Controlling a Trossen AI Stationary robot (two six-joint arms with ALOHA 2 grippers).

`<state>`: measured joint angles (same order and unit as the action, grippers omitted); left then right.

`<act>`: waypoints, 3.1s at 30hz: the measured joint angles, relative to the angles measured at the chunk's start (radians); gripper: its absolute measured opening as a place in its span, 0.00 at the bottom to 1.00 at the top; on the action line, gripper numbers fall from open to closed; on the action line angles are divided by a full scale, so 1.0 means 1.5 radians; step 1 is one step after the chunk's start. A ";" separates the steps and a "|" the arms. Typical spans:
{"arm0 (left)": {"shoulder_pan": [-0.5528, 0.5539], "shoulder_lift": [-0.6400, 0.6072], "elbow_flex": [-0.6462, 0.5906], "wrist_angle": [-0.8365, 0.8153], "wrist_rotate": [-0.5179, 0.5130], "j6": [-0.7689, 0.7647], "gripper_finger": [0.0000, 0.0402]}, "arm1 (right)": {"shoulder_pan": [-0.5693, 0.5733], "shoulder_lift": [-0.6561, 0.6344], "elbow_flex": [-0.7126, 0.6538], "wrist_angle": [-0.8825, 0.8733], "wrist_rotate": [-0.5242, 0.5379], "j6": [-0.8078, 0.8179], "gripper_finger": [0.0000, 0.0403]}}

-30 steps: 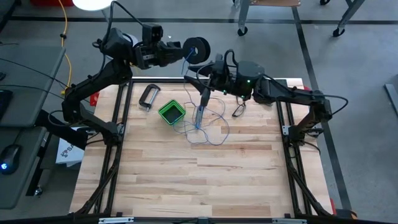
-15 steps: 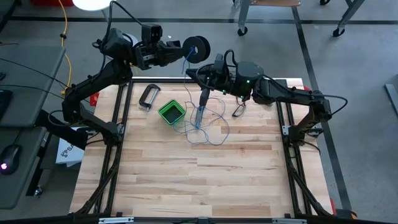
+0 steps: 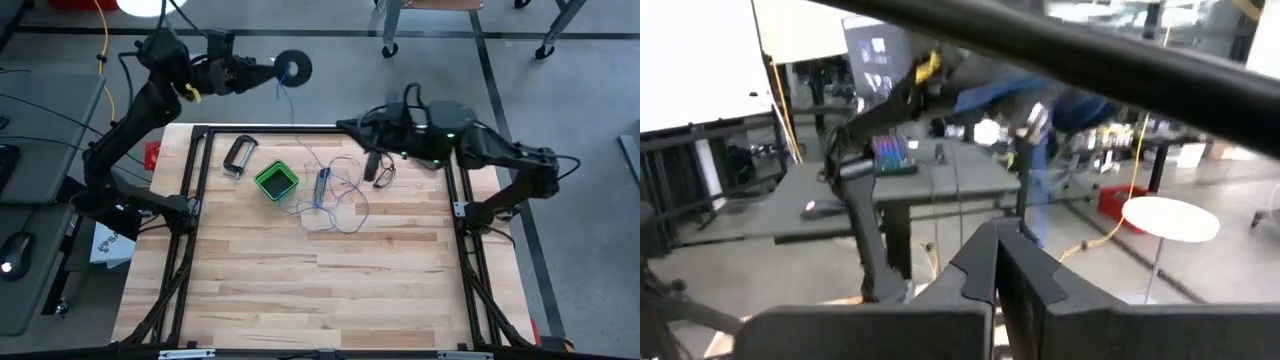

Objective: Coil cords
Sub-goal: Coil the blue wire onto the spool

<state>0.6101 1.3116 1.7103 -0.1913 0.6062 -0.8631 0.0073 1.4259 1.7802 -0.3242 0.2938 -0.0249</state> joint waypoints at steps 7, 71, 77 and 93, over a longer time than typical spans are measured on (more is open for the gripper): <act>-0.025 0.000 0.000 -0.039 -0.010 0.006 0.00 | -0.024 -0.017 0.000 0.001 0.013 0.015 0.00; -0.150 0.043 0.000 0.281 -0.073 -0.050 0.00 | -0.056 0.197 -0.001 0.218 -0.119 0.051 0.09; -0.125 0.037 0.000 0.282 -0.067 -0.050 0.00 | -0.042 0.158 0.000 0.156 -0.096 0.044 0.01; -0.031 0.000 0.000 -0.045 -0.038 0.045 0.00 | -0.033 -0.028 0.000 -0.041 0.004 0.004 0.00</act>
<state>0.5629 1.3119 1.7100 -0.2581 0.5495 -0.7962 -0.0429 1.3844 1.7805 -0.3855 0.2997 -0.0194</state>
